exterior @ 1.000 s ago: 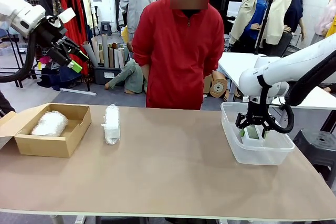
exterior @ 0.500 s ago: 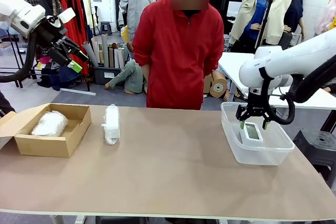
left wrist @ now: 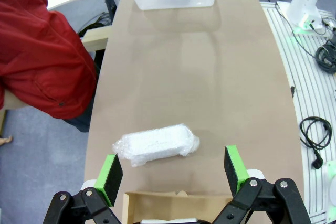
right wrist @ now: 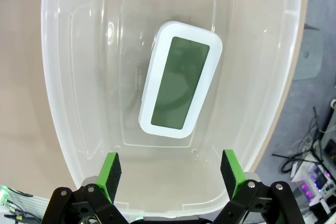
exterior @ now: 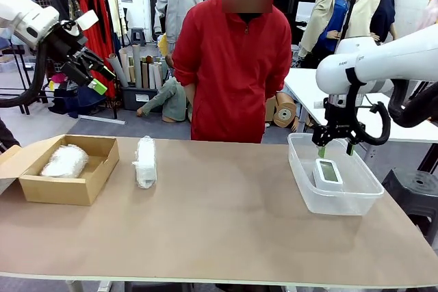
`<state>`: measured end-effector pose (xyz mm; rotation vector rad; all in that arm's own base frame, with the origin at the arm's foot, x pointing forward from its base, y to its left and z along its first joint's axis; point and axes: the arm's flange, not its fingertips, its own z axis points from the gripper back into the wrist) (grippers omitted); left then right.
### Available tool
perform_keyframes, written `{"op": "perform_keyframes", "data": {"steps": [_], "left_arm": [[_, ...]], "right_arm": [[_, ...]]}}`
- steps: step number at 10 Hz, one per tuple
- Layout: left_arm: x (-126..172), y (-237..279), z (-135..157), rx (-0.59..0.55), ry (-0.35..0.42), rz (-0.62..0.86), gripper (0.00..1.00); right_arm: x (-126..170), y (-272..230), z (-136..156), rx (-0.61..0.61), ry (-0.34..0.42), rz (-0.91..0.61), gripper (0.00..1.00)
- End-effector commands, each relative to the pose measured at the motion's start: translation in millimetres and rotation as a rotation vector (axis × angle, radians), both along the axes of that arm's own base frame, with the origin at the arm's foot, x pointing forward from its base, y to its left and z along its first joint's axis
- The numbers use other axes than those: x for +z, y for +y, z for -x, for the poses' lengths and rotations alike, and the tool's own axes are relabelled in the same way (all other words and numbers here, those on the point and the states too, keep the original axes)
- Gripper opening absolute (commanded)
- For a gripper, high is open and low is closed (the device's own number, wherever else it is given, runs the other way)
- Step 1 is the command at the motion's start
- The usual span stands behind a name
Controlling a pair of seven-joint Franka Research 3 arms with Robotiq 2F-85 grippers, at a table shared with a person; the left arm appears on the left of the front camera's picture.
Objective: Separate and place wrapped and unwrapped clocks.
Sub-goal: If the picked Digital clock is wrapped, place it in the Package Box ; if not, place it in the Organizing box, then pick up the Digital clock indicated by the person.
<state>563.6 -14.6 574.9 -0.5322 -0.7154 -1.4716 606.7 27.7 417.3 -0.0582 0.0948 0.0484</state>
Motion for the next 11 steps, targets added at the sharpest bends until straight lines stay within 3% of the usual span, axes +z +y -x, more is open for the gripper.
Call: {"op": "perform_keyframes", "data": {"steps": [1,2,10,11], "left_arm": [[1,1,3,-0.002,0.001,-0.010,1.00],[1,1,3,-0.002,0.001,-0.010,1.00],[1,1,3,-0.002,0.001,-0.010,1.00],[1,1,3,-0.002,0.001,-0.010,1.00]], "right_arm": [[1,-5,-3,-0.013,-0.030,-0.008,1.00],[0,0,0,0.000,0.000,0.000,1.00],[-1,-1,-1,-0.001,0.000,-0.001,1.00],[19,4,3,0.083,0.004,-0.005,1.00]]}}
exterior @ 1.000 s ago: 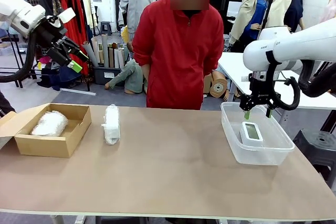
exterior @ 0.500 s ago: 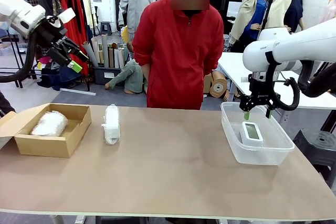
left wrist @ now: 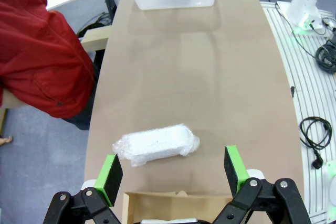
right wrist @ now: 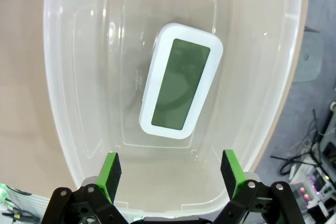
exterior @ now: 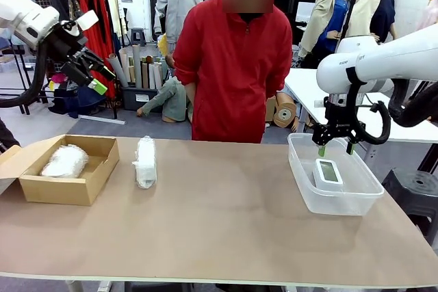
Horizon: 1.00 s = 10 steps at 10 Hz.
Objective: Separate and place wrapped and unwrapped clocks.
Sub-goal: Pick up the Digital clock indicated by the person.
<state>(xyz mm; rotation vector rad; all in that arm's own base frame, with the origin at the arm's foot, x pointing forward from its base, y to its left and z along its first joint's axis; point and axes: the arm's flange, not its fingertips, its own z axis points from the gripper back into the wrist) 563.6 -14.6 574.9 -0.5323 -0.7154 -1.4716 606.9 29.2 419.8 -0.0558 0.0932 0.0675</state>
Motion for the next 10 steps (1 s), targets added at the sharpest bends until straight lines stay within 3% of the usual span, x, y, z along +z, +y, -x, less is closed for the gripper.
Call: {"op": "perform_keyframes", "data": {"steps": [1,3,6,8,10], "left_arm": [[1,1,3,-0.002,0.001,-0.010,1.00],[1,1,3,-0.002,0.001,-0.010,1.00],[1,1,3,-0.002,0.001,-0.010,1.00],[1,1,3,-0.002,0.001,-0.010,1.00],[1,1,3,-0.002,0.001,-0.010,1.00]], "right_arm": [[25,13,15,0.102,0.034,-0.001,1.00],[59,30,28,0.281,0.039,0.021,1.00],[105,56,48,0.690,-0.029,-0.045,1.00],[132,61,52,0.874,-0.143,-0.095,1.00],[157,55,57,1.044,-0.245,-0.263,1.00]]}}
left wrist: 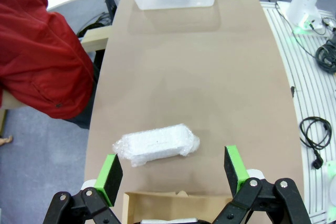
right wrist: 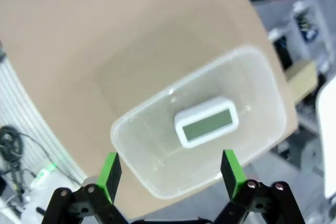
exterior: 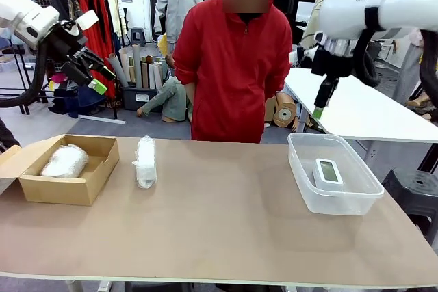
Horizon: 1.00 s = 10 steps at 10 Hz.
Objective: Separate and place wrapped and unwrapped clocks.
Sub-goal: Pick up the Digital clock indicated by the person.
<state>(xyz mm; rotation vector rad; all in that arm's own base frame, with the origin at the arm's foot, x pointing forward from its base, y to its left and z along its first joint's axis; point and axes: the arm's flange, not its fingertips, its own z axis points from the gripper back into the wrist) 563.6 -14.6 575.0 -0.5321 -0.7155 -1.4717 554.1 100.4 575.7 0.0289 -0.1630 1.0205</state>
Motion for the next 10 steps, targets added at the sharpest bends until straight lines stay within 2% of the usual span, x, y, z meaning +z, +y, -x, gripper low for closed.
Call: {"op": "perform_keyframes", "data": {"steps": [1,3,4,5,6,7,8,10], "left_arm": [[1,1,3,-0.002,0.002,-0.010,1.00],[1,1,3,-0.002,0.002,-0.010,1.00],[1,1,3,-0.002,0.002,-0.010,1.00],[1,1,3,-0.002,0.002,-0.010,1.00],[1,1,3,-0.002,0.002,-0.010,1.00],[1,1,3,-0.002,0.002,-0.010,1.00],[1,1,3,-0.002,0.002,-0.010,1.00],[1,1,3,-0.002,0.002,-0.010,1.00]], "right_arm": [[5,-19,4,0.159,0.026,-0.179,1.00],[17,-34,-7,0.277,0.065,-0.243,1.00],[17,-45,-8,0.408,0.033,-0.265,1.00],[20,-54,-12,0.454,0.004,-0.272,1.00],[15,-57,-11,0.438,-0.025,-0.259,1.00],[12,-57,-18,0.416,-0.017,-0.289,1.00],[15,-52,-6,0.414,-0.003,-0.245,1.00],[15,-52,-6,0.414,-0.003,-0.245,1.00]]}}
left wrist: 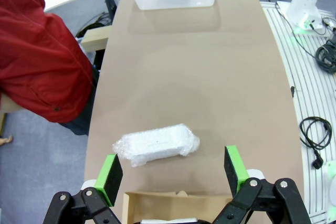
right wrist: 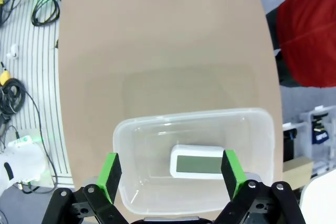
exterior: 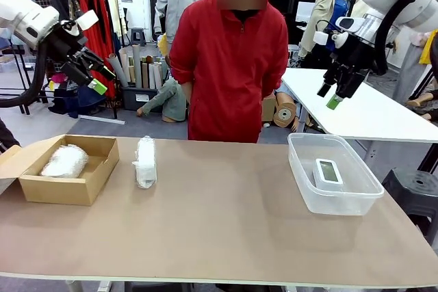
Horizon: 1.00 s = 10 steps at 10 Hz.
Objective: Separate and place wrapped and unwrapped clocks.
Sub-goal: Pick up the Digital clock indicated by the person.
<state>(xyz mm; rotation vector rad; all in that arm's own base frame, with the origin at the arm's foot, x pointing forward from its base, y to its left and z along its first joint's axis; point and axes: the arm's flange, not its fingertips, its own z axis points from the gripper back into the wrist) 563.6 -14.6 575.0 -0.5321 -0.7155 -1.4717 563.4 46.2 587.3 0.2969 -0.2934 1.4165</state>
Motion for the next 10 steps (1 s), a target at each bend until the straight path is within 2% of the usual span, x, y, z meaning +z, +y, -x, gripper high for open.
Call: {"op": "perform_keyframes", "data": {"steps": [1,2,3,5,7,8,10], "left_arm": [[1,1,3,-0.002,0.002,-0.010,1.00],[1,1,3,-0.002,0.002,-0.010,1.00],[1,1,3,-0.002,0.002,-0.010,1.00],[1,1,3,-0.002,0.002,-0.010,1.00],[1,1,3,-0.002,0.002,-0.010,1.00],[1,1,3,-0.002,0.002,-0.010,1.00],[1,1,3,-0.002,0.002,-0.010,1.00]], "right_arm": [[3,2,4,-0.009,0.001,0.002,1.00],[0,0,0,0.000,0.000,0.000,1.00],[-12,4,-6,0.098,-0.015,-0.157,1.00],[-18,7,-20,0.221,-0.027,-0.348,1.00],[-16,11,-30,0.202,-0.062,-0.454,1.00],[-15,10,-33,0.206,-0.043,-0.497,1.00],[-13,-3,-36,0.126,-0.082,-0.567,1.00]]}}
